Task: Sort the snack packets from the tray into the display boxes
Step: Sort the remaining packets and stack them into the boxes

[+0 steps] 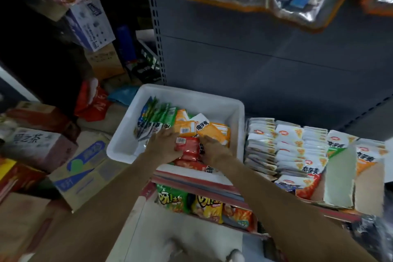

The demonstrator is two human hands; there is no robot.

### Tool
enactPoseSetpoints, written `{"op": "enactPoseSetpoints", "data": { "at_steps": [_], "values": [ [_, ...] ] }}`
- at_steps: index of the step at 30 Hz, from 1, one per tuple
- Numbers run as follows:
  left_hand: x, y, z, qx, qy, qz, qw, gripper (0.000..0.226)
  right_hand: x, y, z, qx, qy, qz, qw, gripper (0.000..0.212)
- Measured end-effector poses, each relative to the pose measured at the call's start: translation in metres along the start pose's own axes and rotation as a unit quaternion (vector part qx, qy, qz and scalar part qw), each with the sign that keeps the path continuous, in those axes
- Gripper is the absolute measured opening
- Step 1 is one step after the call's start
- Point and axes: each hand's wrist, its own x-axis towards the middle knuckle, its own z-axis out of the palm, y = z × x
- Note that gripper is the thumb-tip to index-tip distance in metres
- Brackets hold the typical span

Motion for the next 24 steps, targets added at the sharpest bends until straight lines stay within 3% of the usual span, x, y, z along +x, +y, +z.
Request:
{"op": "enactPoseSetpoints", "data": {
  "at_steps": [5,9,13,15,17,20,24],
  "values": [
    [0.002,-0.009,0.001,-0.018,0.019,0.024,0.999,0.066,0.008,-0.003,0.007,-0.133,0.049,0.022,0.990,0.041],
    [0.000,-0.011,0.000,-0.062,0.040,0.029,0.997,0.057,0.005,-0.004,0.009,-0.257,0.050,-0.024,0.965,0.034],
    [-0.004,-0.007,-0.006,-0.205,0.117,0.065,0.970,0.039,-0.003,-0.002,-0.003,-0.239,0.079,-0.048,0.967,0.028],
    [-0.007,-0.004,-0.008,-0.220,0.122,0.098,0.963,0.040,-0.006,0.000,-0.013,-0.210,0.099,-0.046,0.972,0.034],
    [-0.008,-0.001,-0.008,-0.177,0.094,0.109,0.974,0.046,-0.009,0.002,-0.018,-0.163,0.077,-0.029,0.983,0.042],
    [-0.003,-0.002,-0.002,-0.029,0.046,0.085,0.995,0.061,-0.004,0.005,-0.007,-0.106,0.003,-0.006,0.994,0.045],
    [0.001,-0.003,0.003,0.023,0.035,0.057,0.998,0.074,0.005,0.001,0.007,-0.178,0.031,-0.009,0.984,0.041]
  ]
}}
